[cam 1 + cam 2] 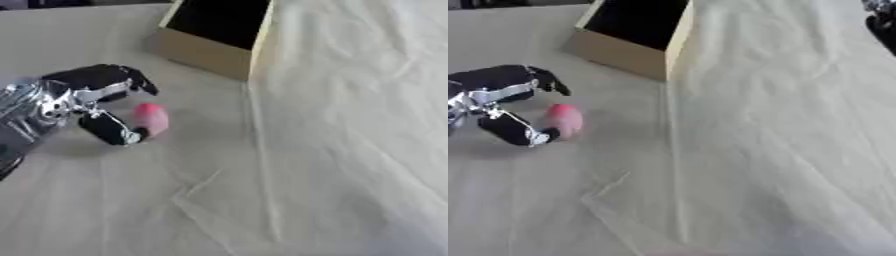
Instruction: Pick up objects on the table and place them in the box.
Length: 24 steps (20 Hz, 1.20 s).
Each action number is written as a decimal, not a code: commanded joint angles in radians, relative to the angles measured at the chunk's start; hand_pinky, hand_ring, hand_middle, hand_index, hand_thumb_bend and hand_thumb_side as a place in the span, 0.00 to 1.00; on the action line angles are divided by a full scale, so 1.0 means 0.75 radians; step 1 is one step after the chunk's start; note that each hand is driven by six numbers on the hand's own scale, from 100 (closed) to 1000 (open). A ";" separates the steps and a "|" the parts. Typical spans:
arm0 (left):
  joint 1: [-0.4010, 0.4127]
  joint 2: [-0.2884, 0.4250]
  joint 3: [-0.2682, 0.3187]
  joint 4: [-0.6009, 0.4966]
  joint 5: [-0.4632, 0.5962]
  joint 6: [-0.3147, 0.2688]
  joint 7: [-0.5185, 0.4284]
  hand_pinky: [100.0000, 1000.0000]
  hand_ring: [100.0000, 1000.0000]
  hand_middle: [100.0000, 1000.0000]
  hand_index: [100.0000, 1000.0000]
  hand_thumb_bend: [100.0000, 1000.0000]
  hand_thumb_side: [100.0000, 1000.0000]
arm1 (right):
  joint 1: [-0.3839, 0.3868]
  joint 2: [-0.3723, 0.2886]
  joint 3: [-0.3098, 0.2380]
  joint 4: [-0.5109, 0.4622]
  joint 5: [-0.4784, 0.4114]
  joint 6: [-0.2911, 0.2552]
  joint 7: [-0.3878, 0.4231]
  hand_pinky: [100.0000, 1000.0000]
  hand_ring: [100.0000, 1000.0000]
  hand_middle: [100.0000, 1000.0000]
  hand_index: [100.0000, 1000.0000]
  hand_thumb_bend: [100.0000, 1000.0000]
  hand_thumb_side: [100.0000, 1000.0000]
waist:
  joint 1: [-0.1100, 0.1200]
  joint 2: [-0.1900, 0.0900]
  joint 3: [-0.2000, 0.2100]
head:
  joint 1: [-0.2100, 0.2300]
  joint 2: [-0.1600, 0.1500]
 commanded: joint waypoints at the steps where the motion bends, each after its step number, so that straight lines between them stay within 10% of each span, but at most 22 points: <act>1: -0.016 0.005 0.014 0.041 -0.011 -0.011 0.026 0.73 0.84 0.79 0.84 0.24 0.11 | -0.020 -0.014 -0.012 -0.026 -0.012 -0.002 0.000 0.82 0.64 0.52 0.76 0.00 0.68 | -0.003 -0.021 -0.001 | 0.003 -0.012; 13: -0.015 -0.044 0.033 0.166 0.034 -0.073 0.173 0.49 0.66 0.69 0.74 0.00 0.03 | -0.016 -0.006 -0.015 -0.026 -0.015 0.002 -0.004 0.82 0.64 0.52 0.76 0.00 0.69 | -0.008 -0.019 0.001 | -0.001 -0.016; 24: 0.010 0.044 0.173 -0.107 0.139 -0.079 0.342 0.31 0.52 0.64 0.69 0.00 0.10 | -0.012 -0.008 -0.019 -0.026 -0.014 0.004 -0.007 0.83 0.64 0.52 0.77 0.00 0.69 | -0.005 -0.025 0.005 | -0.016 -0.018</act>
